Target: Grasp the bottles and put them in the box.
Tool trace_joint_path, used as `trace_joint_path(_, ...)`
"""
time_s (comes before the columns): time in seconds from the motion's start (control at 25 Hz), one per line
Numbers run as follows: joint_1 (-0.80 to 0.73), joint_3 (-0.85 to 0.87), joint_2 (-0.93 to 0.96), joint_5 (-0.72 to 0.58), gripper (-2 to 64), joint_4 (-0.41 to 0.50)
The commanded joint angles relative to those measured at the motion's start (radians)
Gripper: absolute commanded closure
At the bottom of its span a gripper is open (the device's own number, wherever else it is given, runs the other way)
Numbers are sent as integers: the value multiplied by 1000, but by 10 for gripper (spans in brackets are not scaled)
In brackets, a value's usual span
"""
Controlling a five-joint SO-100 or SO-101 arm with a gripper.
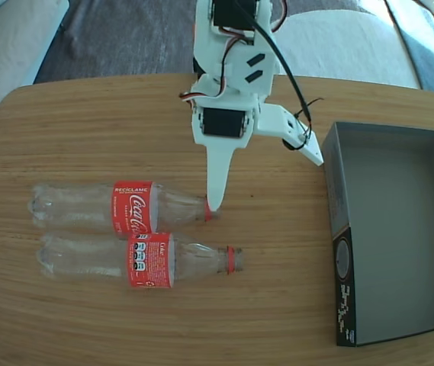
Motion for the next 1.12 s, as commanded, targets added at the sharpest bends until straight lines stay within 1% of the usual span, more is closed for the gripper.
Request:
trace_joint_path(0.0, 0, -106, -54, -3, 246, 3)
trace_joint_path(0.24, -3, -202, -173, -3, 246, 23)
trace_joint_path(0.4, -5, -241, -215, -3, 238, 23)
trace_joint_path(0.64, -34, -252, -276, -3, 238, 3)
trace_joint_path(0.76, -35, -272, -322, -3, 238, -38)
trace_joint_path(0.88, -37, -310, -367, -3, 237, -61)
trace_joint_path(0.96, -35, -325, -400, -3, 211, -61)
trace_joint_path(1.08, -35, -331, -442, -3, 125, -52)
